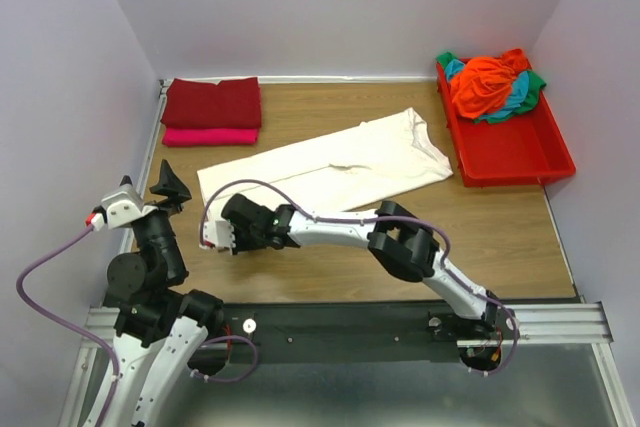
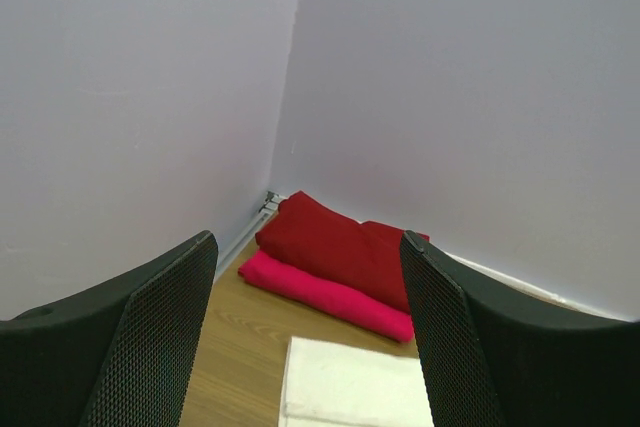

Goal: Fold and stack the t-shirts
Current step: Fold the tshirt

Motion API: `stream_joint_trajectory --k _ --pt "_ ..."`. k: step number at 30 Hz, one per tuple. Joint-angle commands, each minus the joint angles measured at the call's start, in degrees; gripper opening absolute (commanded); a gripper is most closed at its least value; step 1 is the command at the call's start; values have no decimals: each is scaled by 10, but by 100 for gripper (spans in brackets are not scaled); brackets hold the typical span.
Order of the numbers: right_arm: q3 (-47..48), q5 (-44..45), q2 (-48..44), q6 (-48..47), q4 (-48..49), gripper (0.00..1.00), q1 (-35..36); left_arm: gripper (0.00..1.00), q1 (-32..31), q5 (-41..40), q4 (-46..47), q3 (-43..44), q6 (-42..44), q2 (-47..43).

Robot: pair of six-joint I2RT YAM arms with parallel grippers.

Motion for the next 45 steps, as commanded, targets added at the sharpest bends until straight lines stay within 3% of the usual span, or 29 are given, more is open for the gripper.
stream_joint_trajectory --k 1,5,7,8,11,17,19,21,22,23,24,25,27,28,30,33,38,43,45 --pt "-106 -102 -72 -14 -41 1 59 81 1 0 16 -4 -6 -1" --pt "-187 -117 -121 -5 -42 9 79 83 1 5 21 -6 -6 5" --pt "-229 -130 -148 -8 -42 26 82 83 0 20 22 -7 -6 11" --pt "-240 -131 -176 -19 -44 41 82 83 0 39 25 -7 -6 16" --pt "-249 -106 -227 -60 -105 59 80 86 0 70 26 -2 -26 36" --pt "-275 -156 -334 -134 -202 63 -47 89 0 210 40 26 -53 134" --pt "-303 -185 -388 -144 -206 65 -126 90 1 299 53 34 -73 174" --pt "-323 -201 -422 -146 -205 69 -184 91 1 394 63 64 -85 261" --pt "-339 -215 -450 -138 -197 70 -246 91 3 429 60 80 -92 297" --pt "-350 -221 -461 -124 -187 70 -278 89 4 464 52 117 -95 378" --pt "-366 -234 -479 -86 -165 70 -342 87 4 533 46 137 -97 419" --pt "-378 -239 -487 -64 -153 70 -373 84 3 562 33 182 -99 506" --pt "-398 -253 -504 -22 -131 70 -432 81 2 660 8 237 -92 594" --pt "-421 -262 -518 12 -113 70 -490 76 1 679 -37 307 -79 685" --pt "-443 -277 -534 44 -100 70 -566 75 -9 721 -89 375 -54 769" --pt "-479 -349 -560 55 -83 70 -643 69 -36 704 -212 532 3 931" --pt "-530 -389 -585 58 -68 70 -692 65 -61 635 -340 760 44 1143" --pt "-536 -413 -585 58 -68 70 -693 64 -61 598 -408 925 45 1268" --pt "-539 -423 -583 53 -67 70 -693 64 -61 589 -414 944 43 1285"
